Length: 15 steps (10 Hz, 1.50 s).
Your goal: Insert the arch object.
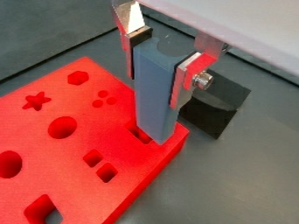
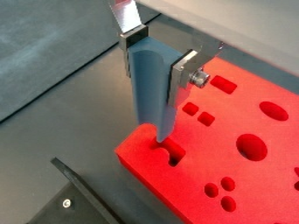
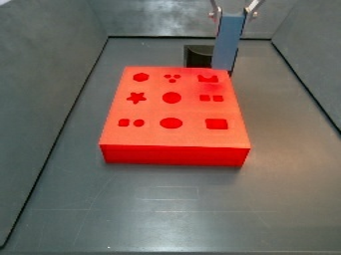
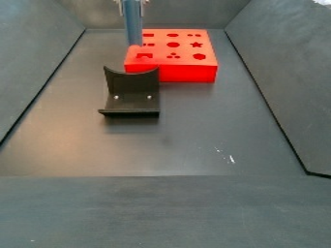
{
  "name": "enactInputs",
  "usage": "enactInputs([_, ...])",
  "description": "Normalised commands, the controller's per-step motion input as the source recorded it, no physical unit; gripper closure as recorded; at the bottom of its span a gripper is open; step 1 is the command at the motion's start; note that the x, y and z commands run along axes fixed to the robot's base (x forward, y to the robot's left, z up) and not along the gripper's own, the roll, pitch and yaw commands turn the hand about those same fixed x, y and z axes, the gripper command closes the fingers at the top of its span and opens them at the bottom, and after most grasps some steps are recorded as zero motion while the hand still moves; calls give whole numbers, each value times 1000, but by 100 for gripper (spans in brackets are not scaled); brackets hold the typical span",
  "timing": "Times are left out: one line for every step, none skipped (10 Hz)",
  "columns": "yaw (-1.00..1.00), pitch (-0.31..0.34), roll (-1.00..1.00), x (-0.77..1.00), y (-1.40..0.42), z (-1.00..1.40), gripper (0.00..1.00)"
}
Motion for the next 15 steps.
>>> enactInputs([0, -160, -87, -140, 106, -111, 100])
enactInputs([0, -170, -74, -120, 51, -143, 100])
enactInputs([0, -176, -89, -57, 26, -217, 100])
enactInputs([0, -131, -44, -54, 0, -180, 100])
enactInputs([0, -74, -6, -80, 0, -146, 100])
enactInputs([0, -46, 0, -117, 0, -123, 100])
enactInputs([0, -23, 0, -206, 0, -51, 100])
enactInputs([0, -10, 0, -231, 0, -6, 100])
enactInputs([0, -11, 0, -194, 0, -23, 100])
enactInputs([0, -14, 0, -206, 0, -40, 100])
enactInputs([0, -34, 0, -100, 0, -80, 100])
enactInputs([40, -34, 0, 23, 0, -163, 100])
enactInputs([43, -20, 0, 51, 0, -160, 100])
enactInputs([40, -10, 0, 69, 0, -134, 100])
enactInputs([46, -3, 0, 69, 0, -117, 100])
